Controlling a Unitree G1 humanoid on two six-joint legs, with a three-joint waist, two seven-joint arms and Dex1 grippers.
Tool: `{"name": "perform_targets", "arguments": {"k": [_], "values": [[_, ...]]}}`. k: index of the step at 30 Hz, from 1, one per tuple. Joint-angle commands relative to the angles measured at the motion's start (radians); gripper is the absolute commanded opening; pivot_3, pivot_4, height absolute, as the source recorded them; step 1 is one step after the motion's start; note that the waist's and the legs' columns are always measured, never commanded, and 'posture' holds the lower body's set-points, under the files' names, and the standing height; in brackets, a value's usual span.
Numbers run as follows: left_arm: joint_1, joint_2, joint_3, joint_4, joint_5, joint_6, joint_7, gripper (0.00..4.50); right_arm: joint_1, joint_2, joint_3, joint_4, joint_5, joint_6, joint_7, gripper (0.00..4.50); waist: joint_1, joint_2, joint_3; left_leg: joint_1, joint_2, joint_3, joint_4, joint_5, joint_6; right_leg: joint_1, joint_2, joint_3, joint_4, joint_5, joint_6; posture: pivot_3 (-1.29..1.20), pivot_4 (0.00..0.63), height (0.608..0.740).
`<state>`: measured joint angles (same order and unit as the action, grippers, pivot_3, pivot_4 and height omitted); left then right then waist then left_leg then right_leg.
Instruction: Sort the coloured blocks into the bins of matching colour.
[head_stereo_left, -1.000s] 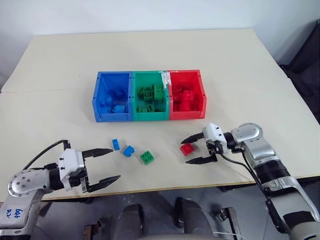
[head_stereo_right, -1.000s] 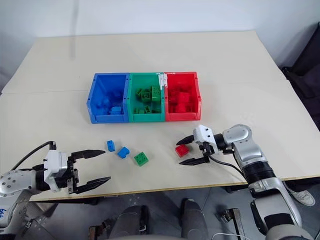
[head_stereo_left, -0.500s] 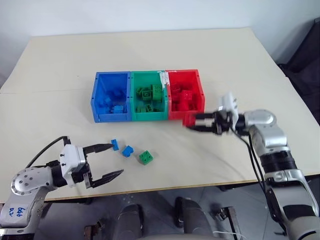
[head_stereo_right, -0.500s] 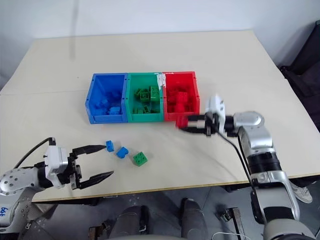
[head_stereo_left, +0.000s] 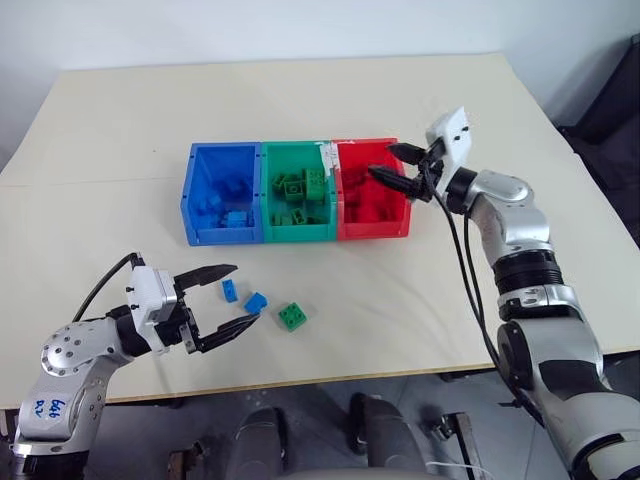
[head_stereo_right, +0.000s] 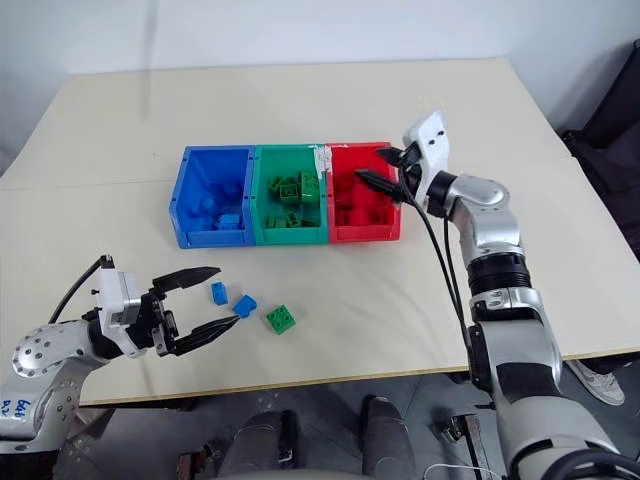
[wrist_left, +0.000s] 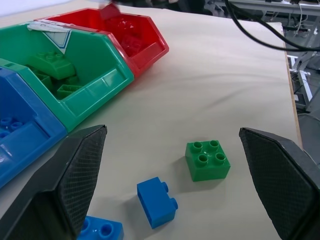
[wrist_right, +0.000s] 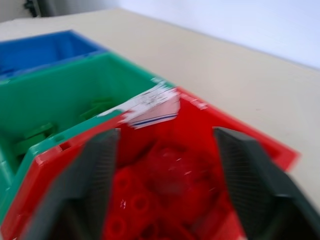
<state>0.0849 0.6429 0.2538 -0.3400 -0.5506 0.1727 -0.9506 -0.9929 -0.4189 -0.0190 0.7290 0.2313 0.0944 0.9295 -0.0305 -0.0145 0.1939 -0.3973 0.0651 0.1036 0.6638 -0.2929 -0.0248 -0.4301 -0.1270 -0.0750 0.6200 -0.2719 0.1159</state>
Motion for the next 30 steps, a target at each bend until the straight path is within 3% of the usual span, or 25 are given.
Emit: {"name": "perform_targets", "arguments": {"k": [1,5,10,17,20,27,30], "values": [[0.009,-0.004,0.007,-0.024,-0.004,-0.013,0.007,4.5,-0.027,-0.023,-0.025,-0.008,0.006,-0.016,0.02,4.48,0.0,0.0,0.0,0.0,0.0,0.0,0.0,0.0,0.0,0.0,0.0,0.0,0.0,0.0,0.0,0.0,0.15,0.74],[0.036,0.003,0.039,-0.018,-0.006,-0.024,0.002,4.5,0.07,-0.093,-0.04,-0.14,0.083,0.016,0.21,4.48,0.004,0.0,0.0,-0.001,0.0,0.0,0.0,0.0,0.0,0.0,0.0,-0.001,-0.001,0.0,0.0,0.0,0.15,0.74],[0.088,0.035,0.134,0.056,0.0,-0.07,-0.03,4.5,0.379,-0.228,-0.121,-0.453,0.29,-0.001,0.536,4.48,0.013,0.0,0.0,-0.003,0.0,-0.002,0.0,-0.003,0.001,0.0,0.0,-0.002,-0.004,0.0,0.0,0.0,0.15,0.74],[0.164,0.107,0.229,0.156,-0.012,-0.086,-0.133,4.5,0.664,-0.358,-0.18,-0.657,0.378,0.063,0.631,4.48,0.002,0.0,0.0,0.0,0.0,0.003,0.001,-0.005,0.005,0.001,-0.001,-0.003,-0.011,0.002,0.004,0.0,0.15,0.74],[0.18,0.137,0.245,0.212,0.007,-0.114,-0.179,4.5,0.756,-0.369,-0.186,-0.676,0.37,-0.012,0.667,4.48,0.003,0.0,0.0,0.006,0.002,0.004,0.0,-0.008,0.005,0.004,-0.001,-0.003,-0.009,0.001,0.002,0.0,0.15,0.74],[0.129,0.17,0.194,0.24,0.022,-0.133,-0.228,4.5,0.796,-0.358,-0.18,-0.65,0.361,-0.102,0.643,4.48,0.003,0.0,0.0,0.007,0.002,0.006,0.0,-0.008,0.004,0.004,-0.001,-0.002,-0.008,0.001,0.001,0.0,0.15,0.74],[0.071,0.177,0.111,0.179,0.025,-0.093,-0.235,4.5,0.816,-0.37,-0.183,-0.685,0.378,-0.072,0.625,4.48,0.009,0.0,0.0,0.007,0.002,0.006,0.0,-0.008,0.004,0.004,-0.001,-0.002,-0.007,0.001,0.001,0.0,0.15,0.74]]}}
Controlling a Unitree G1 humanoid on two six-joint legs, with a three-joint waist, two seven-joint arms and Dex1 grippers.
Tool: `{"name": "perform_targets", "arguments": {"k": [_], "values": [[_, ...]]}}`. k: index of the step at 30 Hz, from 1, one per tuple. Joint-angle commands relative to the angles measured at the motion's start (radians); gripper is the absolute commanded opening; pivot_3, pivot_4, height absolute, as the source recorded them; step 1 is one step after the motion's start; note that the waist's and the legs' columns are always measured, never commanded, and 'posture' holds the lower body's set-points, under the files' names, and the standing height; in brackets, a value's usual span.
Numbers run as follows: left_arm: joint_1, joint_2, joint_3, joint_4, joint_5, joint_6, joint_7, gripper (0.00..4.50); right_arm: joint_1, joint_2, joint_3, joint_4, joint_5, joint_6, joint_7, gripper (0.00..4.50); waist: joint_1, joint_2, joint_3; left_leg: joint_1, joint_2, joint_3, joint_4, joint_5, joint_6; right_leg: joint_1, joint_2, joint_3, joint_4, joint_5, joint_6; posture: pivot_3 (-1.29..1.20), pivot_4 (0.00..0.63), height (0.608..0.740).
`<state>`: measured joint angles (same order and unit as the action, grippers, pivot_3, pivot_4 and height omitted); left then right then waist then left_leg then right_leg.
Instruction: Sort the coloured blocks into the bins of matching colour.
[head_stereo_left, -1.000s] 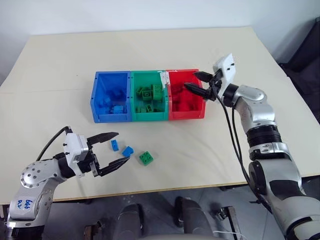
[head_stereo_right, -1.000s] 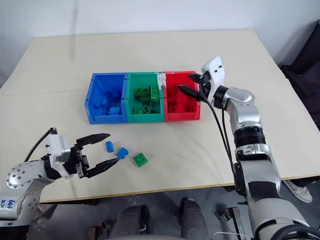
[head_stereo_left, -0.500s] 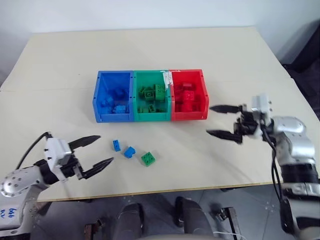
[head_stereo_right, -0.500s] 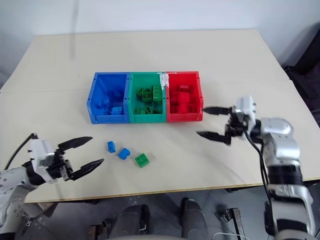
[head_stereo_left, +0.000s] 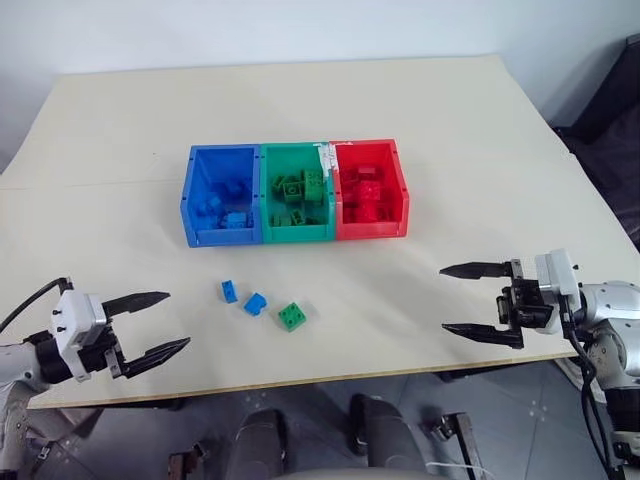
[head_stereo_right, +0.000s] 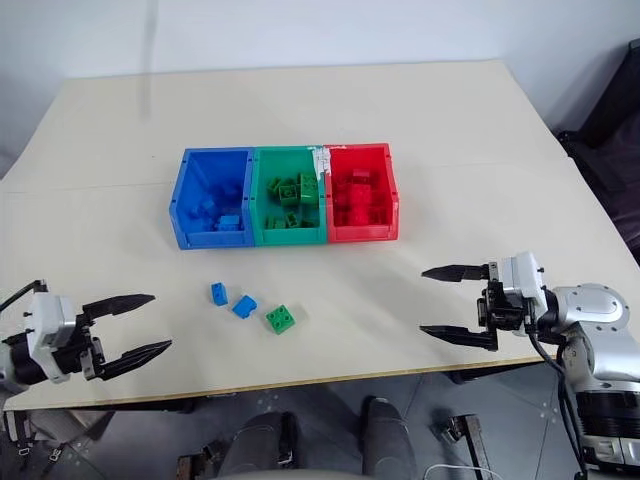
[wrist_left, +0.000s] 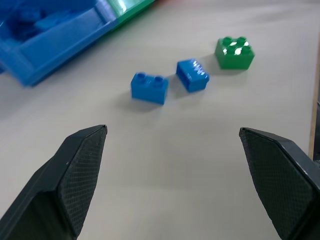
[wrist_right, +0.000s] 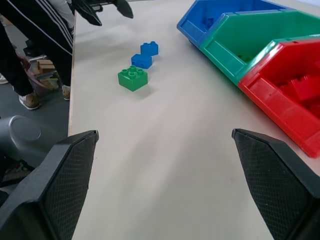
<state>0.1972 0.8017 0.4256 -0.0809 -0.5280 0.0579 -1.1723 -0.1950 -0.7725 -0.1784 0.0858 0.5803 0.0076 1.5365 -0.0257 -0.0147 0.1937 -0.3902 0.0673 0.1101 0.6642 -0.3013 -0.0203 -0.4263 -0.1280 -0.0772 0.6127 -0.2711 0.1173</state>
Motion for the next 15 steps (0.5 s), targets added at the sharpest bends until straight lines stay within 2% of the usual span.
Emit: {"name": "perform_targets", "arguments": {"k": [1,5,8,11,15], "values": [[-0.073,0.021,-0.107,-0.108,0.011,0.035,-0.016,4.5,0.022,-0.017,-0.03,-0.063,0.043,0.025,0.011,4.48,0.008,0.0,0.0,0.0,0.0,0.0,0.0,0.0,0.0,0.0,0.0,0.0,0.0,0.0,0.0,0.0,0.15,0.74],[-0.231,0.019,-0.278,-0.143,0.118,0.084,0.03,4.5,0.049,0.001,-0.051,-0.16,0.082,0.039,-0.03,4.48,0.024,0.0,0.0,0.0,-0.001,0.001,0.001,0.0,0.0,0.0,0.0,0.0,0.001,0.0,0.001,0.0,0.15,0.74],[-0.349,-0.024,-0.409,-0.166,0.136,0.148,0.035,4.5,0.093,0.019,-0.062,-0.245,0.103,0.061,-0.084,4.48,0.027,0.0,0.0,0.0,0.0,0.001,0.001,0.0,0.0,0.0,0.0,0.0,0.001,0.0,0.001,0.0,0.15,0.74],[-0.431,-0.052,-0.533,-0.157,0.223,0.185,0.058,4.5,0.137,0.024,-0.075,-0.285,0.097,0.061,-0.125,4.48,0.03,0.0,0.0,0.0,-0.001,0.001,0.002,0.0,0.0,0.0,0.0,0.0,0.001,0.001,0.001,0.0,0.15,0.74],[-0.498,-0.092,-0.607,-0.188,0.262,0.339,0.144,4.5,0.187,0.024,-0.098,-0.317,0.094,0.054,-0.158,4.48,0.027,0.0,0.0,0.0,-0.001,0.003,0.002,0.0,0.0,0.0,0.0,0.001,0.0,0.001,0.001,0.0,0.15,0.74]]}}
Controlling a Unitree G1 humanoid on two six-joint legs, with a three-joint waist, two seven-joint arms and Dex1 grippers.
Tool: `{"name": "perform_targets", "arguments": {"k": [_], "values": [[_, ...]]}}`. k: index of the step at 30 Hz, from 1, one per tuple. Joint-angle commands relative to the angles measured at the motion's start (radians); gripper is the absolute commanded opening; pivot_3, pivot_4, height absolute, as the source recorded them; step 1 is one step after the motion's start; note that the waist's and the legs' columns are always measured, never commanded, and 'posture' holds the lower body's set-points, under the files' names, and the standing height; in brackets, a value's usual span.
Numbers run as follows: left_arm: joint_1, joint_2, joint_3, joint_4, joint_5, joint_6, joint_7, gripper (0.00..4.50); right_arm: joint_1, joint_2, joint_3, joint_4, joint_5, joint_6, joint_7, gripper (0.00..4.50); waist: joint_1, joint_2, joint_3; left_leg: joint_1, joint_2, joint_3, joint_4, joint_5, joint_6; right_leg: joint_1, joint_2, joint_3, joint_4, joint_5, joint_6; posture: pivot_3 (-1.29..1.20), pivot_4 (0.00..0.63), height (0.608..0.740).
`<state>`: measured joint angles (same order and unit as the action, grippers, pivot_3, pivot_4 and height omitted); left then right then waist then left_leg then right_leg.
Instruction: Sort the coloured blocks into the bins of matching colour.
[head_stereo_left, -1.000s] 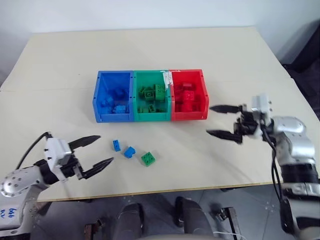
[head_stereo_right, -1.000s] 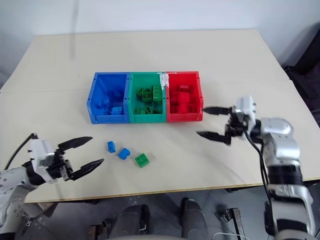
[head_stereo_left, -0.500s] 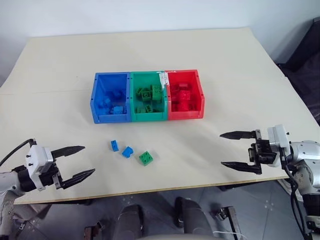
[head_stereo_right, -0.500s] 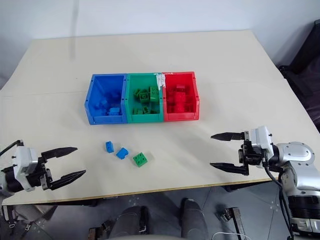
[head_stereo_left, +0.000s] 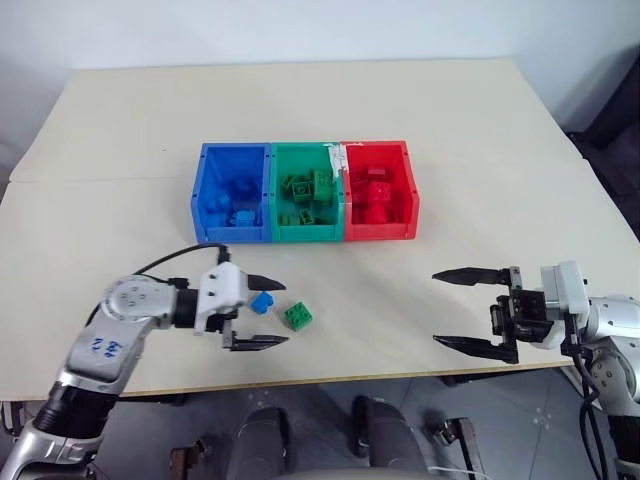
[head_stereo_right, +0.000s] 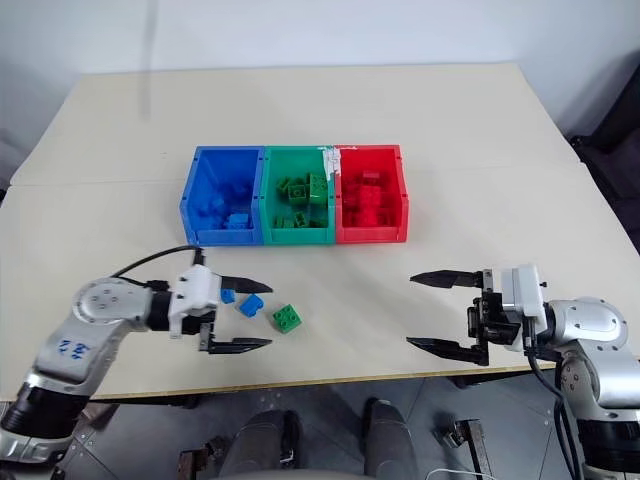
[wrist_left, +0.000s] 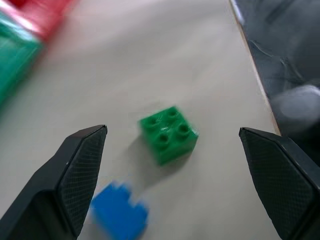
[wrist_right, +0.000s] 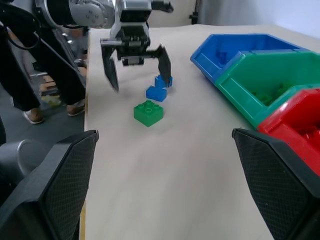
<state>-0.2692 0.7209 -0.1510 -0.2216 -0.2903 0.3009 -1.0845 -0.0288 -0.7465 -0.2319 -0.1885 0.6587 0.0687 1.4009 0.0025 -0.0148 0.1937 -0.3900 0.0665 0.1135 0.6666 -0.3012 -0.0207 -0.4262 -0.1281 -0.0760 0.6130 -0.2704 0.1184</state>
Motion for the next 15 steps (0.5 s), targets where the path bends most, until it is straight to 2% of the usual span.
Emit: {"name": "perform_targets", "arguments": {"k": [1,5,8,15], "values": [[-0.045,-0.018,-0.052,-0.057,0.047,0.129,0.078,4.5,0.037,0.0,-0.052,-0.048,0.015,-0.012,-0.029,4.48,-0.001,0.0,0.0,0.0,0.0,0.0,0.0,0.0,0.0,0.0,0.0,0.0,0.0,0.0,0.0,0.0,0.15,0.74],[-0.049,-0.029,-0.076,-0.086,0.084,0.233,0.15,4.5,0.067,0.013,-0.057,-0.074,0.014,-0.019,-0.06,4.48,-0.002,0.0,0.0,0.0,0.0,0.0,0.0,0.0,0.0,0.0,0.0,0.0,0.0,0.0,0.0,0.0,0.15,0.74],[-0.025,-0.026,-0.09,-0.124,0.083,0.293,0.168,3.96,0.076,0.019,-0.055,-0.086,0.013,-0.019,-0.078,4.5,-0.001,0.0,0.0,0.0,0.0,0.0,0.0,0.0,0.0,0.0,0.0,0.001,0.0,0.0,0.0,0.0,0.15,0.74],[0.021,-0.024,-0.101,-0.172,0.085,0.33,0.19,1.81,0.045,0.023,-0.031,-0.069,0.005,-0.023,-0.089,4.5,0.0,0.0,0.0,0.001,0.0,-0.001,0.001,-0.001,0.001,0.001,0.0,0.001,0.0,0.0,0.0,0.0,0.15,0.74]]}}
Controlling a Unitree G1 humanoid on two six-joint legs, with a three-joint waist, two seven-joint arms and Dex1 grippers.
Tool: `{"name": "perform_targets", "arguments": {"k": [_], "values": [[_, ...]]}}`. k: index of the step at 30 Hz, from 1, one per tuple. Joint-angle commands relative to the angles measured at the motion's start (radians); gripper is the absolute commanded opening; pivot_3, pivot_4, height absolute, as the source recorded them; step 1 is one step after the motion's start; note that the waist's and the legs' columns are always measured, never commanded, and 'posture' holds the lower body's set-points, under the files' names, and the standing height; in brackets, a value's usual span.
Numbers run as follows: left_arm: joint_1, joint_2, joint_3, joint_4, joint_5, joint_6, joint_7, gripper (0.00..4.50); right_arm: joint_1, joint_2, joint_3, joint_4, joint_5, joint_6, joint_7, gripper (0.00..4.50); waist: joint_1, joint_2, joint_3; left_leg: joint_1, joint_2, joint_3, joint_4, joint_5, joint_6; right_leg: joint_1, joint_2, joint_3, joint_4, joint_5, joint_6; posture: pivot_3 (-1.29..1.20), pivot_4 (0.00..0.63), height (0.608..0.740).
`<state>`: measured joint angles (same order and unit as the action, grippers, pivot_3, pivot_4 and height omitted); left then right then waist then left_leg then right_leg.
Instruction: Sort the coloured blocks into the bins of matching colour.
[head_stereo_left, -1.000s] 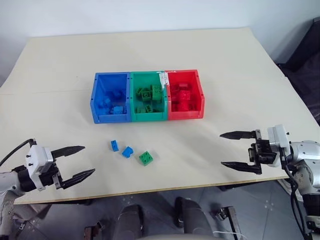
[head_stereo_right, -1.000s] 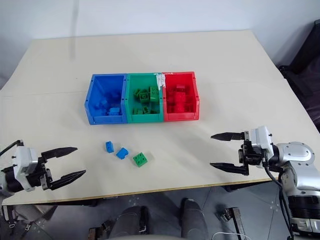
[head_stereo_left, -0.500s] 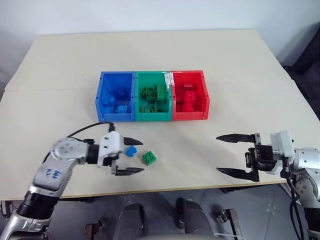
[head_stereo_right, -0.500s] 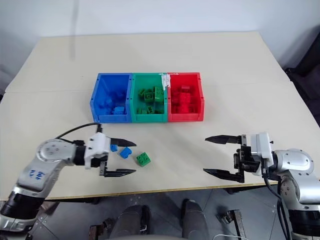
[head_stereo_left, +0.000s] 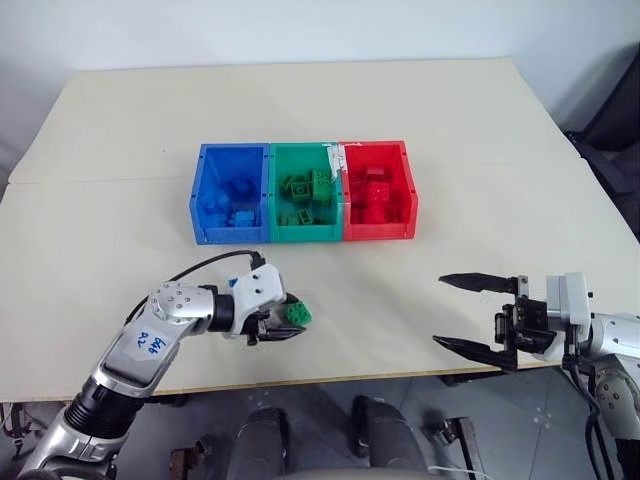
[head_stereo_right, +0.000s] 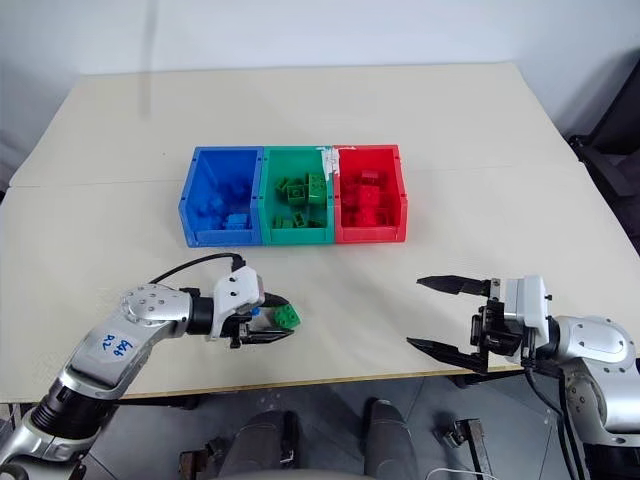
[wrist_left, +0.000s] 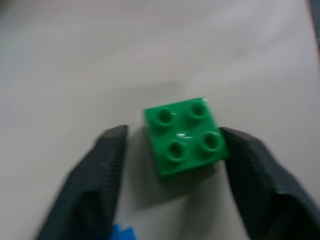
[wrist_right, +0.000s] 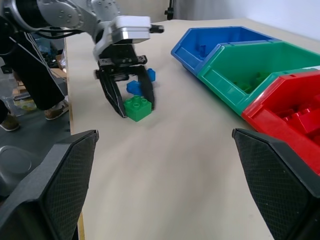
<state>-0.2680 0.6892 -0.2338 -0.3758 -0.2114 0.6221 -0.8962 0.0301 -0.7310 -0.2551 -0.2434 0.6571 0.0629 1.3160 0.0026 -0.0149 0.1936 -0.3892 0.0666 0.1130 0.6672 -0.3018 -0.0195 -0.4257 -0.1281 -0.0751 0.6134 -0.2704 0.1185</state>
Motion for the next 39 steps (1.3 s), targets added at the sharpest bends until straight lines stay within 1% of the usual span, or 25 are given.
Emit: {"name": "perform_targets", "arguments": {"k": [1,4,7,8,10,11,13,16,19,22,25,26,27,29,32,34,35,39], "values": [[0.022,0.003,-0.014,-0.017,0.004,0.002,0.006,1.53,-0.018,0.008,-0.006,-0.012,0.006,-0.017,-0.004,4.5,0.0,0.0,0.0,0.0,0.0,0.0,0.0,0.0,0.0,0.0,0.0,0.0,0.0,0.0,0.0,0.0,0.15,0.74],[0.023,-0.016,0.003,-0.006,-0.006,-0.052,0.008,1.49,-0.027,0.008,-0.002,-0.005,0.003,-0.018,-0.003,4.5,0.0,0.0,0.0,0.001,0.0,0.0,0.0,0.0,0.0,0.001,0.0,0.0,0.0,0.0,0.0,0.0,0.15,0.74],[0.0,-0.104,0.099,0.046,-0.094,-0.196,-0.008,1.49,-0.03,0.015,-0.01,-0.007,0.011,-0.018,-0.018,4.5,0.005,0.0,0.0,0.0,0.0,0.0,0.001,0.0,0.0,0.001,0.0,0.0,0.0,0.0,0.0,0.0,0.15,0.74],[-0.02,-0.123,0.135,0.082,-0.106,-0.259,-0.014,1.49,-0.016,0.026,-0.025,-0.021,0.022,-0.015,-0.038,4.5,0.006,0.0,0.0,0.0,0.0,0.0,0.002,0.0,0.0,0.001,0.0,0.0,0.0,0.0,0.0,0.0,0.15,0.74],[-0.064,-0.139,0.174,0.139,-0.116,-0.316,-0.022,1.49,0.011,0.047,-0.052,-0.048,0.04,-0.01,-0.078,4.5,0.015,0.0,0.0,0.0,0.0,-0.001,0.003,0.0,0.0,0.001,0.0,0.0,0.001,0.0,0.0,0.0,0.15,0.74],[-0.102,-0.151,0.186,0.178,-0.113,-0.332,-0.009,1.49,0.017,0.067,-0.068,-0.056,0.05,-0.019,-0.1,4.5,0.019,0.0,0.0,0.0,0.0,-0.001,0.003,0.0,0.0,0.001,0.0,0.0,0.002,0.0,0.0,0.0,0.15,0.74],[-0.235,-0.2,0.194,0.302,-0.095,-0.343,0.044,1.49,0.042,0.093,-0.119,-0.077,0.047,-0.027,-0.169,4.5,0.03,0.0,0.0,0.0,0.0,-0.001,0.005,0.0,0.0,0.001,0.0,0.0,0.003,0.0,0.0,0.0,0.15,0.74],[-0.351,-0.244,0.189,0.435,-0.06,-0.377,0.078,1.49,0.063,0.11,-0.158,-0.094,0.037,-0.034,-0.224,4.5,0.032,0.0,0.0,-0.002,-0.001,-0.004,0.014,-0.002,0.003,0.005,0.0,-0.001,0.004,0.002,0.003,0.0,0.15,0.74],[-0.536,-0.318,0.164,0.676,0.017,-0.469,0.141,1.49,0.084,0.134,-0.232,-0.082,0.03,-0.053,-0.304,4.5,0.031,0.0,0.0,0.001,-0.001,-0.004,0.014,-0.003,0.005,0.011,0.0,-0.002,-0.002,0.003,0.005,0.0,0.15,0.74],[-0.622,-0.355,0.151,0.822,0.057,-0.536,0.145,1.49,0.095,0.138,-0.252,-0.074,0.025,-0.065,-0.32,4.5,0.029,0.0,0.0,0.0,-0.002,-0.005,0.014,-0.003,0.006,0.012,0.0,-0.002,-0.005,0.004,0.006,0.0,0.15,0.74],[-0.696,-0.378,0.142,0.963,0.107,-0.576,0.189,1.49,0.117,0.143,-0.255,-0.079,0.018,-0.071,-0.329,4.5,0.021,0.0,0.0,0.0,-0.002,-0.004,0.013,-0.003,0.004,0.012,0.001,-0.002,-0.007,0.004,0.006,0.0,0.15,0.74],[-0.712,-0.385,0.148,0.993,0.119,-0.592,0.216,1.84,0.124,0.146,-0.254,-0.083,0.018,-0.074,-0.331,4.5,0.019,0.0,0.0,0.0,-0.002,-0.004,0.013,-0.003,0.004,0.011,0.001,-0.002,-0.006,0.004,0.007,0.0,0.15,0.74],[-0.719,-0.391,0.152,1.005,0.112,-0.592,0.204,2.24,0.128,0.148,-0.252,-0.086,0.017,-0.076,-0.332,4.5,0.019,0.0,0.0,0.0,-0.002,-0.003,0.012,-0.003,0.004,0.011,0.001,-0.002,-0.006,0.004,0.007,0.0,0.15,0.74],[-0.721,-0.393,0.156,1.007,0.112,-0.601,0.198,2.8,0.129,0.15,-0.244,-0.086,0.014,-0.08,-0.331,4.5,0.019,0.0,0.0,0.0,-0.002,-0.003,0.011,-0.003,0.004,0.011,0.001,-0.002,-0.006,0.004,0.007,0.0,0.15,0.74],[-0.695,-0.381,0.161,0.969,0.102,-0.607,0.175,3.69,0.111,0.147,-0.221,-0.077,0.015,-0.084,-0.323,4.5,0.022,0.0,0.0,-0.001,-0.002,-0.003,0.012,-0.004,0.004,0.011,0.001,-0.002,-0.007,0.004,0.007,0.0,0.15,0.74],[-0.655,-0.355,0.175,0.907,0.081,-0.618,0.139,4.3,0.08,0.139,-0.197,-0.066,0.017,-0.078,-0.308,4.5,0.02,0.0,0.0,-0.001,-0.002,-0.003,0.012,-0.004,0.004,0.012,0.0,-0.002,-0.008,0.004,0.007,0.0,0.15,0.74],[-0.626,-0.335,0.185,0.864,0.065,-0.624,0.109,4.47,0.059,0.134,-0.183,-0.06,0.02,-0.072,-0.296,4.5,0.017,0.0,0.0,-0.001,-0.002,-0.003,0.012,-0.004,0.004,0.011,0.0,-0.002,-0.008,0.004,0.007,0.0,0.15,0.74],[-0.47,-0.237,0.249,0.655,-0.046,-0.562,-0.012,4.47,-0.013,0.108,-0.121,-0.038,0.032,-0.048,-0.226,4.5,0.004,0.0,0.0,0.0,0.0,-0.002,0.011,-0.004,0.004,0.011,0.001,-0.002,-0.005,0.004,0.007,0.0,0.15,0.74]]}}
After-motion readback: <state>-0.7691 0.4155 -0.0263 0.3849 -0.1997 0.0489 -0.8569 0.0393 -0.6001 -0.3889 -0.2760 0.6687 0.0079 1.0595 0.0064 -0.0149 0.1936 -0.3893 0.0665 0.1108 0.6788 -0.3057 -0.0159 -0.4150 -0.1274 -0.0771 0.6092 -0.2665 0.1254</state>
